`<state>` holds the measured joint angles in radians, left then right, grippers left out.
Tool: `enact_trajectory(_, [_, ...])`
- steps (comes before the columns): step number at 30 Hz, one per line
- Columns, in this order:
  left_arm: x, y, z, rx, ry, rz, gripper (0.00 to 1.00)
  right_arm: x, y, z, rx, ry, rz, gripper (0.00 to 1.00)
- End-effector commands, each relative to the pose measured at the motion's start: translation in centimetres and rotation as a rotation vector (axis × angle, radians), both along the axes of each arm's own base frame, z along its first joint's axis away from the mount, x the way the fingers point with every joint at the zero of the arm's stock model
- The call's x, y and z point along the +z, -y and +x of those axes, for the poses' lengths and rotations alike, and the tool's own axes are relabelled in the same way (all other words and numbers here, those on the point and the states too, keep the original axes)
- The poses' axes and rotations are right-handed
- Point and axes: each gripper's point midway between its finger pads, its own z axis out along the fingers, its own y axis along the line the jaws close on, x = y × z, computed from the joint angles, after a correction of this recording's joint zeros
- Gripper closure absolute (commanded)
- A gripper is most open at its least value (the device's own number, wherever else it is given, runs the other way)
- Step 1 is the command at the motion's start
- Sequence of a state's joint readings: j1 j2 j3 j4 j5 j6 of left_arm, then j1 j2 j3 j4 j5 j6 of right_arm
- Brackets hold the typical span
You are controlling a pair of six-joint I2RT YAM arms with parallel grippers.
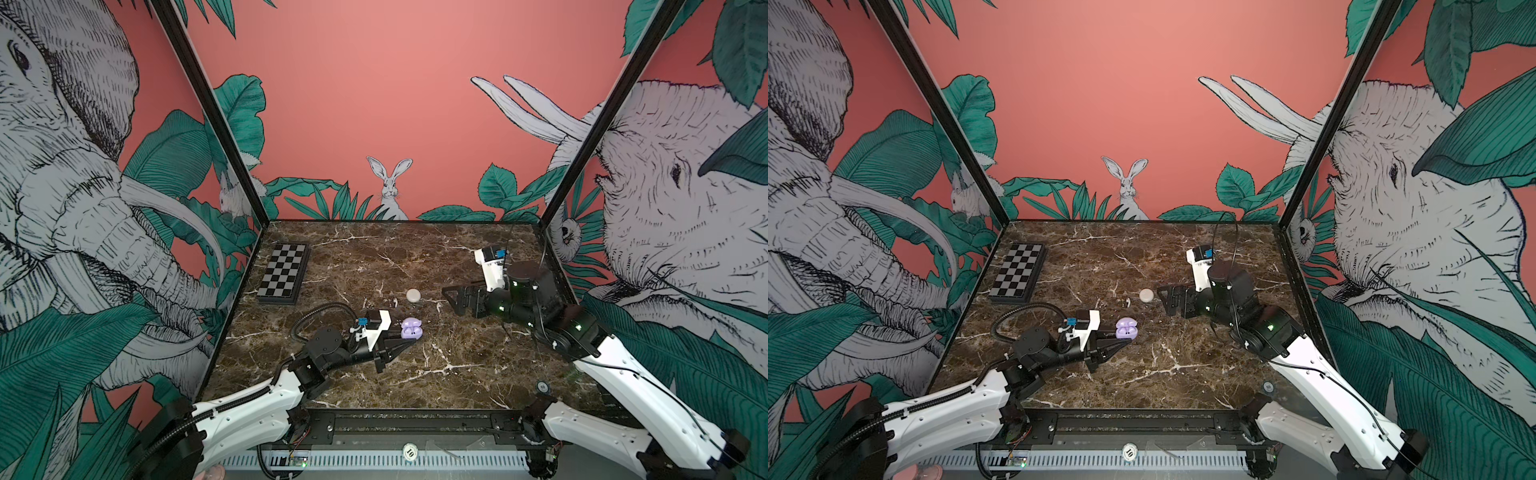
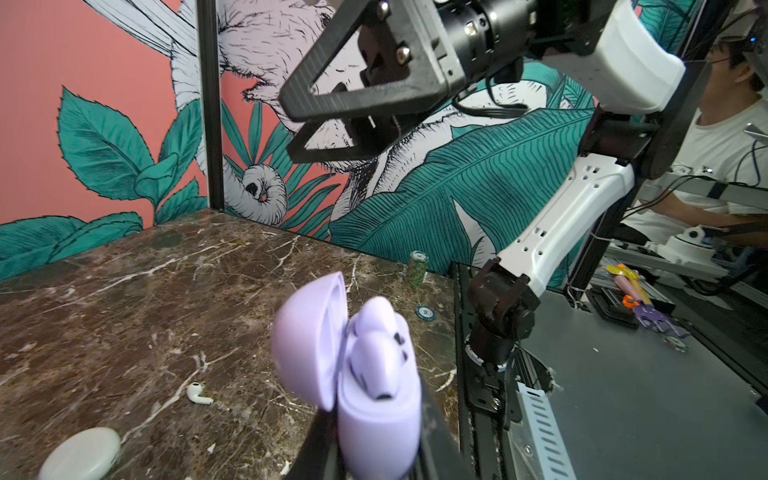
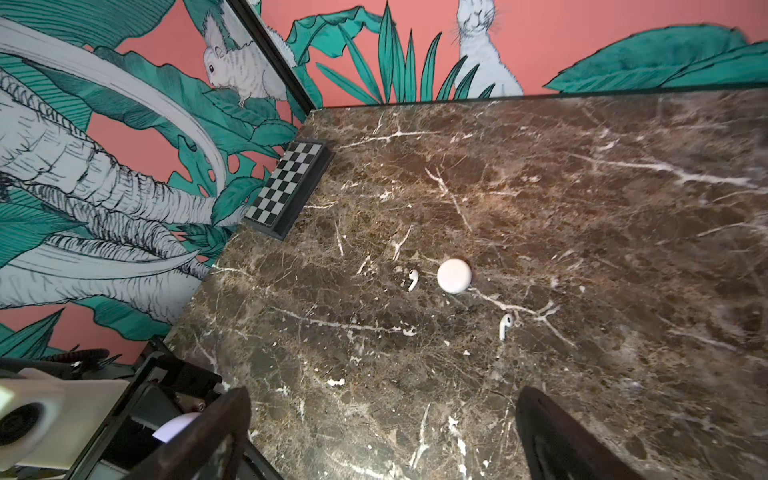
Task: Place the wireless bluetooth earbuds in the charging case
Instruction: 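Withdraw the right gripper away from the case toward its side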
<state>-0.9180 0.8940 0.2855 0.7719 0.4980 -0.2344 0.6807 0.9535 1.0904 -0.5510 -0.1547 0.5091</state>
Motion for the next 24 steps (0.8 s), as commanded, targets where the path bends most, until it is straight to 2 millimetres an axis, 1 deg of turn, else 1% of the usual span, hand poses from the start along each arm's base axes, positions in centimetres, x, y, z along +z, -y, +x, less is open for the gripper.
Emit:
enact_trajectory(1, [2.0,0.3,-0.9,-0.060,0.016,-0.054,1.00,1.1,-2.7,-1.6,0.160,-0.014,0.139,0.02])
enact_trajectory(4, [2.3,0.5,-1.1,-0.083,0.011,-0.063,1.00,0.6,-3.8,-2.4,0.223,-0.047,0.195,0.02])
enact_trajectory(7, [2.7,0.7,-1.3,-0.102,0.001,-0.077,1.00,-0.4,-4.9,-2.9,0.273,-0.094,0.245,0.02])
enact_trajectory(11, [2.6,0.8,-1.2,-0.107,-0.010,-0.082,1.00,-1.2,-6.2,-3.4,0.334,-0.137,0.323,0.02])
enact_trajectory(16, [2.4,1.0,-1.1,-0.107,-0.020,-0.080,1.00,-0.4,-7.4,-4.8,0.447,-0.146,0.414,0.02])
enact_trajectory(18, [2.4,1.0,-1.1,-0.108,-0.024,-0.079,1.00,-0.5,-7.5,-5.0,0.461,-0.152,0.417,0.02])
enact_trajectory(19, [2.3,1.1,-1.6,-0.139,-0.021,-0.075,1.00,-0.5,-7.5,-5.1,0.462,-0.152,0.419,0.02])
enact_trajectory(21, [2.2,1.1,-1.6,-0.138,-0.023,-0.073,1.00,-0.3,-7.5,-5.2,0.470,-0.152,0.433,0.02])
enact_trajectory(24, [2.0,1.0,-1.4,-0.129,-0.026,-0.072,1.00,0.1,-7.9,-6.2,0.527,-0.162,0.456,0.02])
